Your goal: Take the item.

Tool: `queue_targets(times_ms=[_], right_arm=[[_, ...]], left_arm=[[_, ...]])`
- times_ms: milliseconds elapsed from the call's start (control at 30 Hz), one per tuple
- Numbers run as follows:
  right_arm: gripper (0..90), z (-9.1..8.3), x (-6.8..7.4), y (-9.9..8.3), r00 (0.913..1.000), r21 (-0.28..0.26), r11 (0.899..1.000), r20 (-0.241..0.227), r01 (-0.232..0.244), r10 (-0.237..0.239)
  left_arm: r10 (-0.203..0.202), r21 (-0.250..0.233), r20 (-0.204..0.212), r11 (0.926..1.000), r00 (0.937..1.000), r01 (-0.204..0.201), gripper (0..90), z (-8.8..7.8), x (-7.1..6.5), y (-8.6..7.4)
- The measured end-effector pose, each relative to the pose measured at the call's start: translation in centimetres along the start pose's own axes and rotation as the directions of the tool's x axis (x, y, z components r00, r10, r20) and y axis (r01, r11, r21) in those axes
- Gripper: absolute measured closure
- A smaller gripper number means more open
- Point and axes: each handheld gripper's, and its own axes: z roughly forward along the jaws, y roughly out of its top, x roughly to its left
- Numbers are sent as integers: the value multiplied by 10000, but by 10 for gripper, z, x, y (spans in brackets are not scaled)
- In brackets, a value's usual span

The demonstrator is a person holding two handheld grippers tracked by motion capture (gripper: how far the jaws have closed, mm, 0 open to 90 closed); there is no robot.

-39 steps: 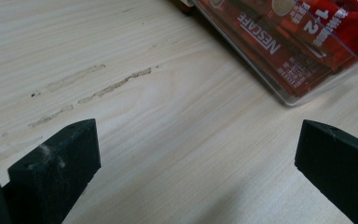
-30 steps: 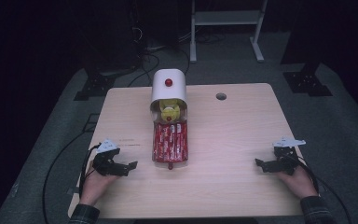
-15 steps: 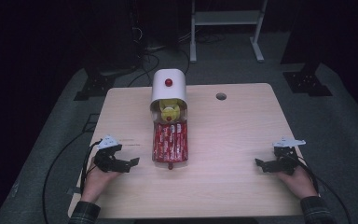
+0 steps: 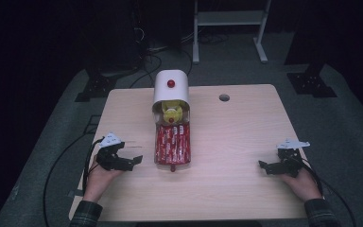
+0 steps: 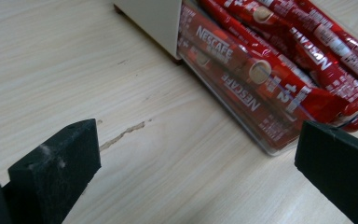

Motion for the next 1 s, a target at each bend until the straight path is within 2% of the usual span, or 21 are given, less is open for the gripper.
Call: queue_targets(times_ms=[233,1000], right_arm=[[4,0,0,0,10000,-3,10000,5,1,-1],[4,0,0,0,10000,-5,10000,6,11,-11]], left_arm=[[123,-198,46,9997,9999,-122,0,2,-4,9],[552,-399,523,9978,9971,-531,1,17,-20,33]])
